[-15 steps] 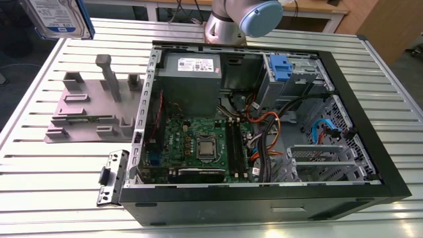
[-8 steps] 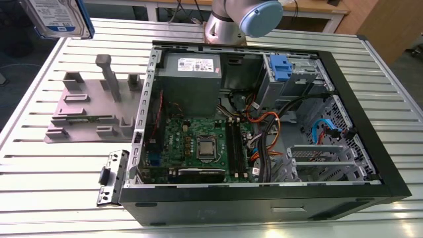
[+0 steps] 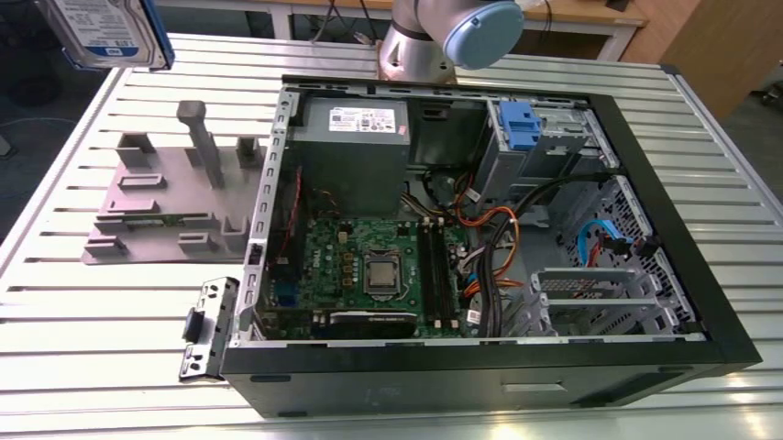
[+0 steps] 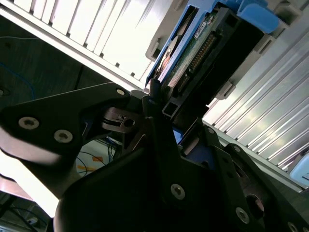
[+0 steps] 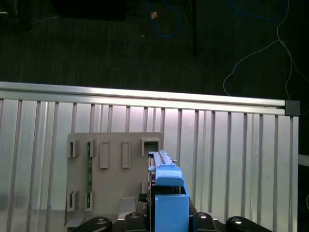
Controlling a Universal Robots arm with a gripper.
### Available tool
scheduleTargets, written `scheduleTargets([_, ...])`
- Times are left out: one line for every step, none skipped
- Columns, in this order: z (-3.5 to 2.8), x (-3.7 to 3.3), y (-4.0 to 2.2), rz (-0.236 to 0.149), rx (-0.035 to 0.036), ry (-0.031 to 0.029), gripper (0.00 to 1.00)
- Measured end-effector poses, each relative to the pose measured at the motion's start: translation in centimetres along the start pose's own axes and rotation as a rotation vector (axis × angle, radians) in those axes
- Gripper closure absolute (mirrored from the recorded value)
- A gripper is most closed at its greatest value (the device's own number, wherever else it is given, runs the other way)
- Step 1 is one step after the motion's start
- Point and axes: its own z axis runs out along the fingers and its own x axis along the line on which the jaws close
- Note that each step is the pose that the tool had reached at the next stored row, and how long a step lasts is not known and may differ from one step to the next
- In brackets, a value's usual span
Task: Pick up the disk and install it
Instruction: 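Pick up the disk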
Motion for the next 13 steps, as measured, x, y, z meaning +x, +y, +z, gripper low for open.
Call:
scheduleTargets([-0.03,0.0,0.0,0.0,0.0,0.0,0.64])
scheduleTargets([-0.06,-0.01,0.0,0.0,0.0,0.0,0.64])
scheduleTargets([-0.09,-0.01,0.0,0.0,0.0,0.0,0.64])
scheduleTargets([-0.12,-0.01,0.0,0.0,0.0,0.0,0.64])
scheduleTargets([-0.16,-0.01,0.01,0.0,0.0,0.0,0.64])
scheduleTargets([-0.18,-0.02,0.01,0.0,0.0,0.0,0.64])
scheduleTargets([-0.21,-0.02,0.01,0.0,0.0,0.0,0.64])
scheduleTargets([-0.24,-0.02,0.01,0.0,0.0,0.0,0.64])
scheduleTargets([-0.27,-0.02,0.01,0.0,0.0,0.0,0.64])
scheduleTargets([-0.29,-0.02,0.01,0.0,0.0,0.0,0.64])
scheduleTargets([-0.31,-0.03,0.01,0.0,0.0001,0.0,0.64])
scheduleTargets([-0.34,-0.03,0.01,0.0,0.0001,0.0,0.64])
scheduleTargets([-0.36,-0.03,0.01,0.0,0.0001,0.0,0.64])
